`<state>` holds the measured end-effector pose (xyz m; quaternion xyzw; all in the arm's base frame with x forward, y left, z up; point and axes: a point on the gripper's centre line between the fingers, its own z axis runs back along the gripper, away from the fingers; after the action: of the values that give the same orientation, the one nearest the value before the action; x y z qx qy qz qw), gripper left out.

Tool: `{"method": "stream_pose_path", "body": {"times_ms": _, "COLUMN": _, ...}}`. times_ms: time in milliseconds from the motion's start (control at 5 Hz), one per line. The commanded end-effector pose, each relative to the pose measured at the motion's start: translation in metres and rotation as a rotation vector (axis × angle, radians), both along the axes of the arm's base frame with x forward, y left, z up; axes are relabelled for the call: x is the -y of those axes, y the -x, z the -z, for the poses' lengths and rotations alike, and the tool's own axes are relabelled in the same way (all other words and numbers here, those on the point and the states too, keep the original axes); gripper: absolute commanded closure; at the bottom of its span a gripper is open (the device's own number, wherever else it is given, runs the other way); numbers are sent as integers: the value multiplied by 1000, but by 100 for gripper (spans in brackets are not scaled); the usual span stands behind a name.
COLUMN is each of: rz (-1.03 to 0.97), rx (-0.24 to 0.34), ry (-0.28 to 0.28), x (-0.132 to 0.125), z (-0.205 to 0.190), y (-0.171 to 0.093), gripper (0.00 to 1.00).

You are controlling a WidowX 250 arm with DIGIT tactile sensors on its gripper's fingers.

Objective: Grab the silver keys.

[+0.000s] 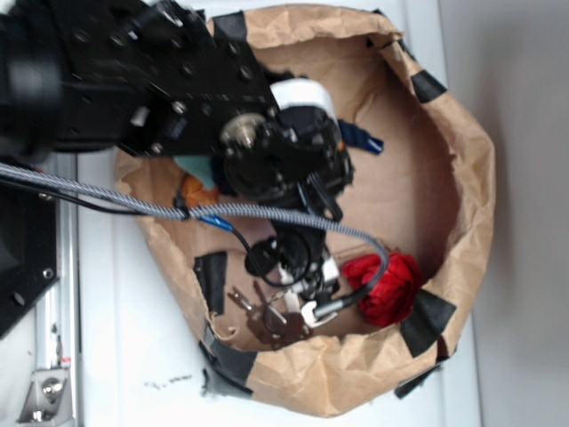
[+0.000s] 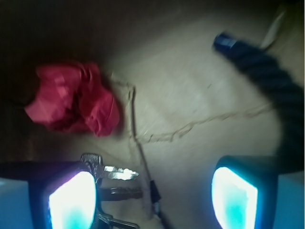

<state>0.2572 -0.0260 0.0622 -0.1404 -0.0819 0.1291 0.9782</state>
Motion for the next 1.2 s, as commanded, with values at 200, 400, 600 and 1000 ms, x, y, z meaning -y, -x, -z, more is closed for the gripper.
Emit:
{"method": "stream_pose_path", "body": {"times_ms": 200, "rz": 84, "rx": -62, "ry": 86, "x": 53, "z": 32, "y": 16, "gripper": 0}}
{"method": "stream_pose_path", "body": {"times_ms": 400, "rz": 92, "rx": -48, "ry": 113, "x": 56, "z": 38, "y": 18, "gripper": 0}}
{"method": "stream_pose_path", "body": {"times_ms": 600, "rz": 78, "rx": -24, "ry": 119, "x": 51, "z": 35, "y": 22, "gripper": 100}}
{"method": "stream_pose_path", "body": {"times_ms": 1000, "rz": 60, "rx": 24, "ry": 126, "x": 43, "z": 18, "y": 24, "gripper": 100}}
